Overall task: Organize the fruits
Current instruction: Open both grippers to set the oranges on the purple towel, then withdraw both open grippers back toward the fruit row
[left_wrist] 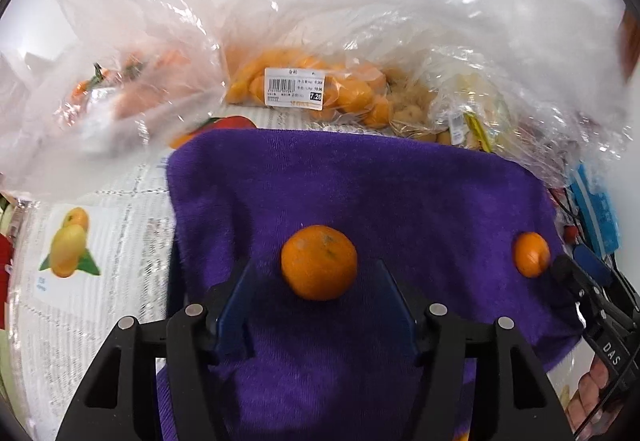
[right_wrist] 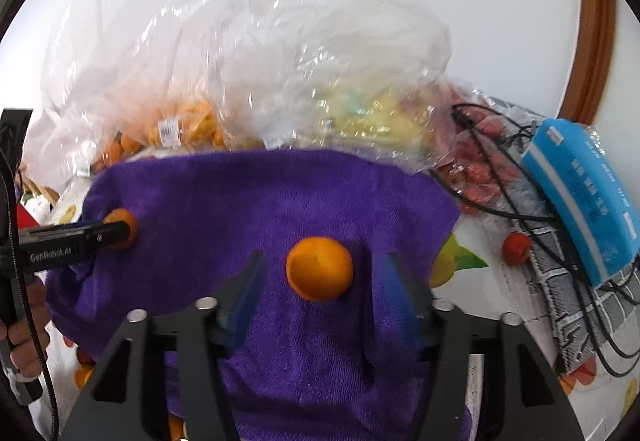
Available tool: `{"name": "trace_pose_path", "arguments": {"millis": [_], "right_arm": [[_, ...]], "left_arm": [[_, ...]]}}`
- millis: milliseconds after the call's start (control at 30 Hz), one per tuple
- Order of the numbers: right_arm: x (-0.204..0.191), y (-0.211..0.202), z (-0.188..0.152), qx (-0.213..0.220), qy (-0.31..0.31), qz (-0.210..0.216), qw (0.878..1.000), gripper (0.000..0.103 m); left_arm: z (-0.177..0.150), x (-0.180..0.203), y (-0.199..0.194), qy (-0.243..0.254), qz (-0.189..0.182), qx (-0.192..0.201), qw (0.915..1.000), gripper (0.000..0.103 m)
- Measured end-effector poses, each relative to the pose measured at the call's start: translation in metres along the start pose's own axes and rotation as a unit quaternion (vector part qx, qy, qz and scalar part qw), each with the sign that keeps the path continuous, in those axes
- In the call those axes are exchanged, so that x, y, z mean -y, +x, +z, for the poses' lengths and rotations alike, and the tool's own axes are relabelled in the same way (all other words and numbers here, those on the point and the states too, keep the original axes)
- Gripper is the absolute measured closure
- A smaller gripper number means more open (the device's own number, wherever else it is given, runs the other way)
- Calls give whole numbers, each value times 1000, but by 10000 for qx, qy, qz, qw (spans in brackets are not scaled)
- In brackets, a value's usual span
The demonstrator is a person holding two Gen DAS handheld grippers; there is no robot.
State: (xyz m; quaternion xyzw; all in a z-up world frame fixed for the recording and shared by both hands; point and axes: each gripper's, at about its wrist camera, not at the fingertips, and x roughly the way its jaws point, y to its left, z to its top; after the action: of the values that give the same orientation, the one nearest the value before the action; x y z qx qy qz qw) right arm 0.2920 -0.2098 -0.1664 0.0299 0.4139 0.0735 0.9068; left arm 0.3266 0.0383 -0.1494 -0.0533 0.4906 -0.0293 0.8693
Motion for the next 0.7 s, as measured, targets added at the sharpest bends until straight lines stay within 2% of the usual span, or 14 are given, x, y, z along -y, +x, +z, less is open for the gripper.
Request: {"name": "trace_pose_path", "arguments": {"millis": [200, 333, 400, 500, 600, 700], "right_arm": [[-5, -27, -8, 59, 59, -152, 9998, 37], [-4, -54, -17, -39, 142, -325, 9994, 27], [-4, -67, -20, -68, 158, -444, 9989, 26], [-5, -91, -26, -32, 187, -665, 9976, 15], [-6, -115, -35, 40, 162, -827, 9964, 13], [-10, -137, -44, 132, 27, -818, 9966, 12]], "left_arm": [[-10, -4, -43, 90, 63, 218, 9997, 43], [-26, 6, -77, 244, 34, 502, 9984, 43], [-35, 15, -95, 341, 54, 629, 9974, 43], [-49, 23, -120, 383, 48, 780, 9962, 43], [-63, 25, -144, 278, -118, 966, 9949, 43], [-76, 28, -164, 271, -185, 1073, 9937, 43]]}}
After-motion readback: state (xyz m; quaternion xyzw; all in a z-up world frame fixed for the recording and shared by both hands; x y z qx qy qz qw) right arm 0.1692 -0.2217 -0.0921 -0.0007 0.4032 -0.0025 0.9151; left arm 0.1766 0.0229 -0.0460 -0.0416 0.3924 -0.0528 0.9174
